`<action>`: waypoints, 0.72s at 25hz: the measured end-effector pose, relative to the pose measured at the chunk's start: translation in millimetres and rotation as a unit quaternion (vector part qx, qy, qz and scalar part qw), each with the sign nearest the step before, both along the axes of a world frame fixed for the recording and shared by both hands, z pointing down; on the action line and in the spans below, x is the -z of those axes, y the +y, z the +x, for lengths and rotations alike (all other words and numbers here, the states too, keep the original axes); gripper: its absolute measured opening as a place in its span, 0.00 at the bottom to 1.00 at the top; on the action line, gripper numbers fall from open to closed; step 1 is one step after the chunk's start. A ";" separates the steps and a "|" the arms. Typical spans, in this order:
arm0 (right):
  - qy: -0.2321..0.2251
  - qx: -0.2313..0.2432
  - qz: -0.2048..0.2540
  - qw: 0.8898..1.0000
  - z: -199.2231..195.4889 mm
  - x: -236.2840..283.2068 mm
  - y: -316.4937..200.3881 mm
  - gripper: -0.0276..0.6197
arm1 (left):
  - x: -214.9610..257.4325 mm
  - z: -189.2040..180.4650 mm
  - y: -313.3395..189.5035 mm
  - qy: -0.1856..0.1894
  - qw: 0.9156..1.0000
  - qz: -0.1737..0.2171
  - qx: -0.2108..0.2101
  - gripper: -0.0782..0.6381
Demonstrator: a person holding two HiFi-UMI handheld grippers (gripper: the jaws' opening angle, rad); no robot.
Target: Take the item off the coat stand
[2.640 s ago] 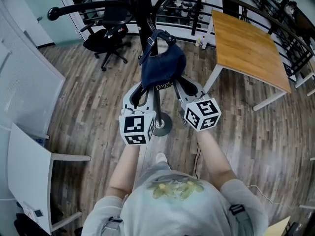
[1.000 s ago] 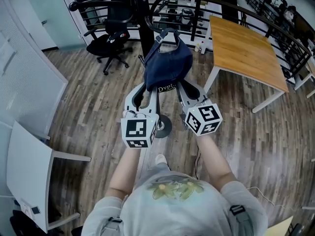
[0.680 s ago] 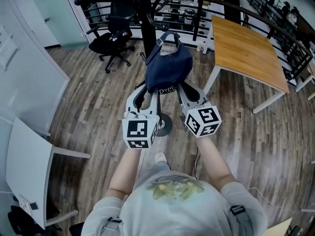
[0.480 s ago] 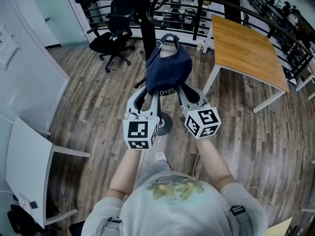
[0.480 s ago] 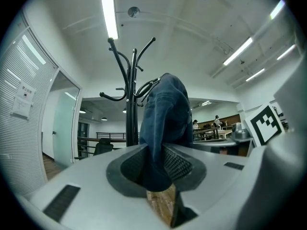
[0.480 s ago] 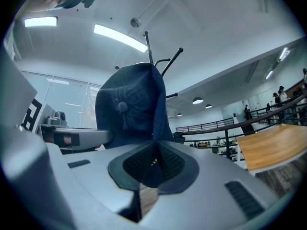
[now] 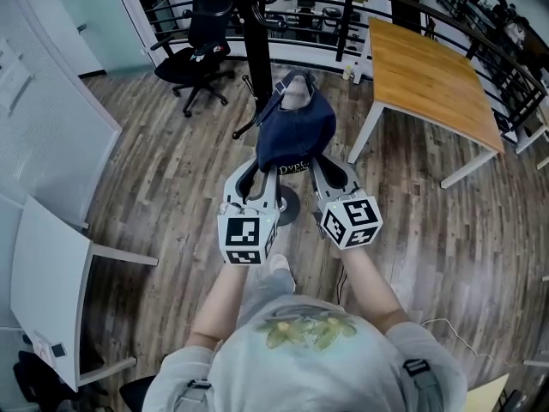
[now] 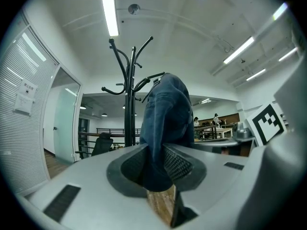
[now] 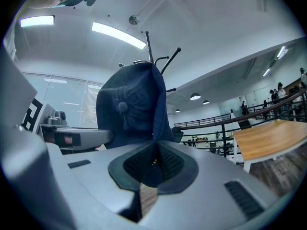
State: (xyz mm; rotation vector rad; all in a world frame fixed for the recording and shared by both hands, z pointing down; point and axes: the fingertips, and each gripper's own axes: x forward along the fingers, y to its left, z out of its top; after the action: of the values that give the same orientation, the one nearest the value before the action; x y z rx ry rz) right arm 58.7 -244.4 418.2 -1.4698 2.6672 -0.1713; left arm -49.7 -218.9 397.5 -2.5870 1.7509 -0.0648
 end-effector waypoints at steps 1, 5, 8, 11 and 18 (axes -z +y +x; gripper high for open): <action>0.001 -0.001 -0.003 1.000 0.1 -2.9 3.3 0.08 | -2.7 0.0 3.2 0.001 1.000 -0.001 0.000 0.25; 0.006 -0.004 -0.016 1.000 0.4 -15.7 14.8 0.08 | -16.6 -0.6 14.6 0.010 1.000 -0.010 0.000 0.25; 0.009 -0.006 -0.021 1.000 3.0 -21.3 23.2 0.08 | -23.7 1.3 21.2 0.009 1.000 -0.018 -0.002 0.25; 0.011 -0.007 -0.022 1.000 5.0 -24.1 28.6 0.08 | -26.3 3.1 25.4 0.005 1.000 -0.020 -0.007 0.25; 0.014 -0.006 -0.024 1.000 2.1 -31.7 38.8 0.08 | -34.7 0.1 34.4 -0.004 0.999 -0.031 -0.013 0.25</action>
State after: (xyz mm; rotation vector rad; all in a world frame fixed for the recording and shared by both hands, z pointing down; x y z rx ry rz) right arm 60.7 -205.6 449.9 -1.5140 2.6932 -0.2181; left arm -49.6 -184.6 432.2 -2.6477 1.7398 -0.1326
